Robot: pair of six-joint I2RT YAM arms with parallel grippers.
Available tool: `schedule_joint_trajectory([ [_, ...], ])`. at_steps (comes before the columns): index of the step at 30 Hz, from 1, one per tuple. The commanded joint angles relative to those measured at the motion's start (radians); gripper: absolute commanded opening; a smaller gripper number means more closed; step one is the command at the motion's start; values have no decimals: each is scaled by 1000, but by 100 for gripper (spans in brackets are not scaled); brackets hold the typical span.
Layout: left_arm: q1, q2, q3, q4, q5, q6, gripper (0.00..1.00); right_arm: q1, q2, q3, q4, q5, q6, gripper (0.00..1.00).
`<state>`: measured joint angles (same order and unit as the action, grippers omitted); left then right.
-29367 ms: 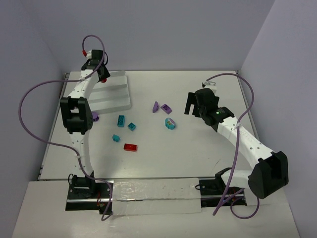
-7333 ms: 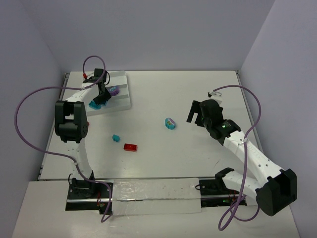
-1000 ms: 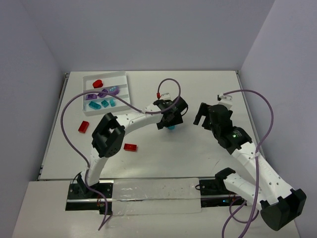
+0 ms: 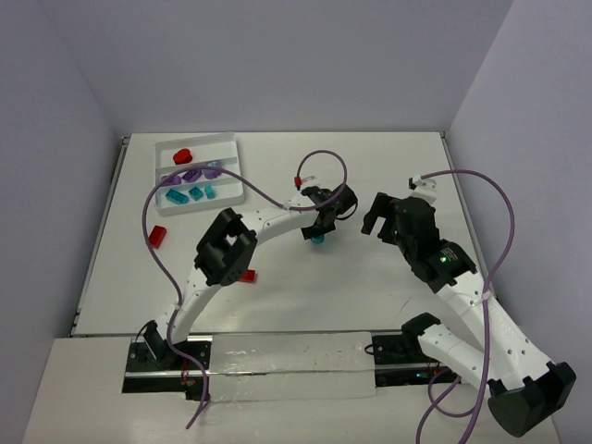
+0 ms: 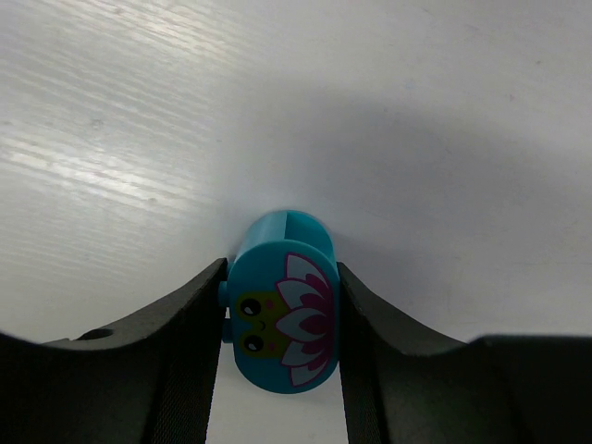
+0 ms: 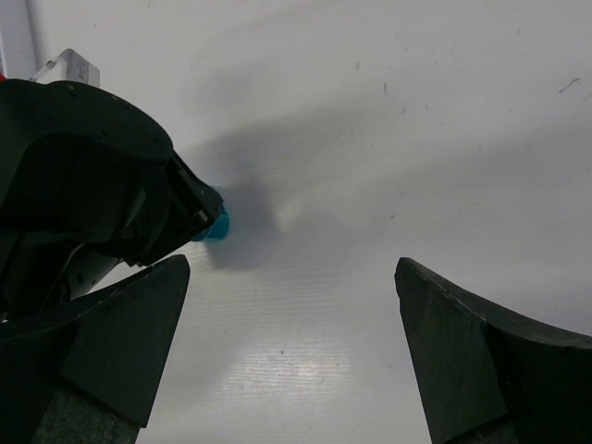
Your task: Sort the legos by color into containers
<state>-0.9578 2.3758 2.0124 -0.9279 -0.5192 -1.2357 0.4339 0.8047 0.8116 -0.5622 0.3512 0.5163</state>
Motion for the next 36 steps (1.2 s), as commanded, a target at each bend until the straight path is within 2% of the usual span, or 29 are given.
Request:
schedule_joint_trajectory([
  [1, 52, -205, -96, -52, -100, 78, 0, -3, -11, 16, 32, 10, 15, 100],
  [4, 128, -334, -218, -1, -117, 160, 0, -1, -22, 8, 47, 2, 22, 100],
  [10, 318, -469, -286, 24, -132, 286, 0, -3, 1, 3, 56, -1, 16, 100],
  [15, 472, -464, -276, 72, -67, 343, 0, -3, -4, 0, 61, -10, 11, 100],
  [19, 547, -385, -202, 91, -7, 378, 0, -3, -10, 2, 57, -11, 12, 100],
  [25, 599, -267, -90, 78, 26, 396, 1, -3, -3, -2, 56, -8, 17, 100],
  [29, 608, -245, -89, 130, 54, 416, 4, -3, 11, 1, 59, -9, 13, 100],
  [34, 617, -191, -60, 115, 55, 422, 6, -2, 27, 8, 64, -10, 10, 100],
  [36, 617, -183, -69, 118, 53, 424, 11, -3, 31, 9, 64, -11, 10, 100],
])
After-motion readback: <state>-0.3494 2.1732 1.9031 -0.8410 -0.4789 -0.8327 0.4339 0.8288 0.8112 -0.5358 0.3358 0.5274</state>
